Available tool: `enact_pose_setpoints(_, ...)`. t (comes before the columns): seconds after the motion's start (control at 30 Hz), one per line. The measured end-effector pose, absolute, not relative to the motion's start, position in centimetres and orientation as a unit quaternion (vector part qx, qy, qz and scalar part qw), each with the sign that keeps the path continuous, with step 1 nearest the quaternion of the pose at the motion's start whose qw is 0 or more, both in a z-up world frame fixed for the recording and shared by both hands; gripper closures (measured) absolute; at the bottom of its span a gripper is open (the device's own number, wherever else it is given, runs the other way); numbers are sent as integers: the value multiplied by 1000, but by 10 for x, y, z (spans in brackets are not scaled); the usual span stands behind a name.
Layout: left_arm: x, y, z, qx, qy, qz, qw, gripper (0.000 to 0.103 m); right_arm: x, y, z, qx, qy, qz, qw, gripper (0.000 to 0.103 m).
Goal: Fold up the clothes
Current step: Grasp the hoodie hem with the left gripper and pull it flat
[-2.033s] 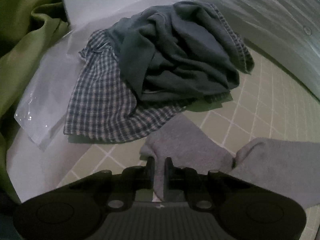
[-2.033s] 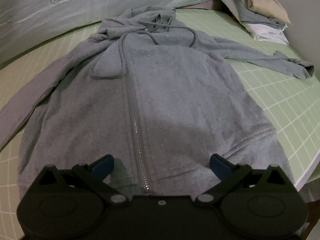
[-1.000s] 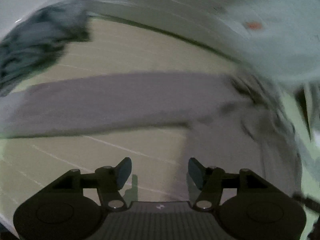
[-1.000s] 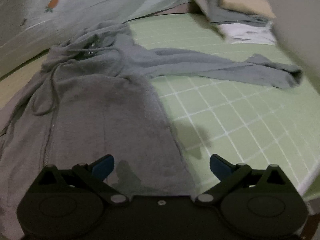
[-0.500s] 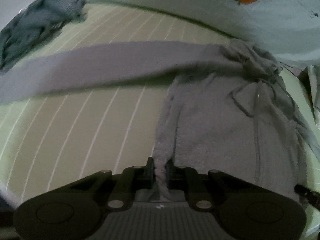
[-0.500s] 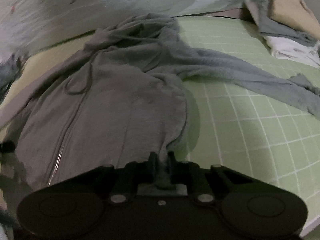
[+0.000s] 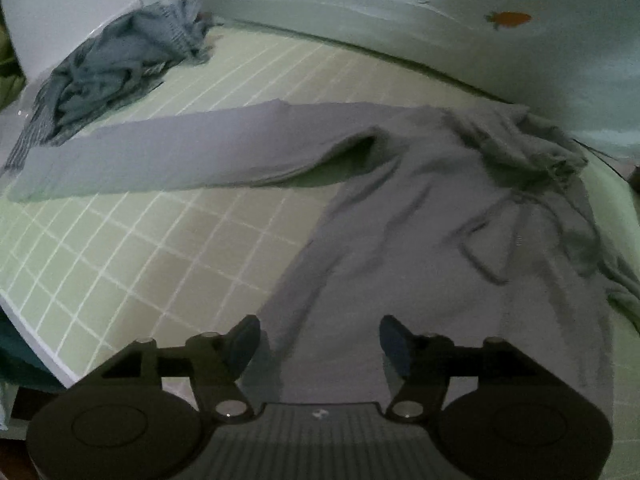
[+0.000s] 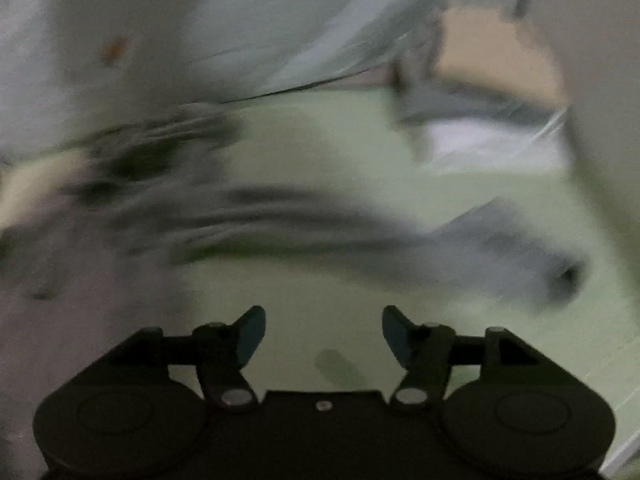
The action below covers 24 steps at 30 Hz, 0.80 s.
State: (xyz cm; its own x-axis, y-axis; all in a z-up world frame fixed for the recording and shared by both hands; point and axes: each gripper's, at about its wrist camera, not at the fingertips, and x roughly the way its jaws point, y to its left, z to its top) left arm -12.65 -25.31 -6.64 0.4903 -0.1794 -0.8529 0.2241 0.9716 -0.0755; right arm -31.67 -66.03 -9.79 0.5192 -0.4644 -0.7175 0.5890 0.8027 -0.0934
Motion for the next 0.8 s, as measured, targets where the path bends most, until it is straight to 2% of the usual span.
enact_pose_setpoints(0.13,-135,-271,-61,30,493,-121,861,35,-321,-718,-103,3,395,-375,839,37)
enact_pose_setpoints(0.3,-138,-288,-67,40,508,-119,852,35,-317,-768,-110,12,417,-352,838,38)
enact_pose_setpoints(0.33,-137,-290,-67,37,513,-117,850,35,-314,-774,-114,15,428,-343,836,40)
enact_pose_setpoints(0.37,-136,-293,-67,34,518,-115,847,35,-312,-780,-118,18,440,-337,832,49)
enact_pose_setpoints(0.4,-135,-296,-66,31,519,-113,847,35,-312,-784,-121,23,445,-336,830,59)
enact_pose_setpoints(0.43,-135,-299,-65,30,518,-114,847,35,-315,-787,-120,35,438,-343,830,79)
enact_pose_setpoints(0.47,-134,-302,-64,29,517,-117,848,35,-322,-790,-117,54,422,-351,834,86)
enact_pose_setpoints(0.57,-133,-310,-64,30,514,-119,849,35,-351,-802,-98,96,356,-399,839,91)
enact_pose_setpoints(0.7,-133,-319,-68,30,521,-125,844,35,-412,-824,-82,146,287,-496,807,91)
enact_pose_setpoints(0.8,-133,-323,-72,35,529,-127,838,35,-445,-840,-91,164,305,-561,751,89)
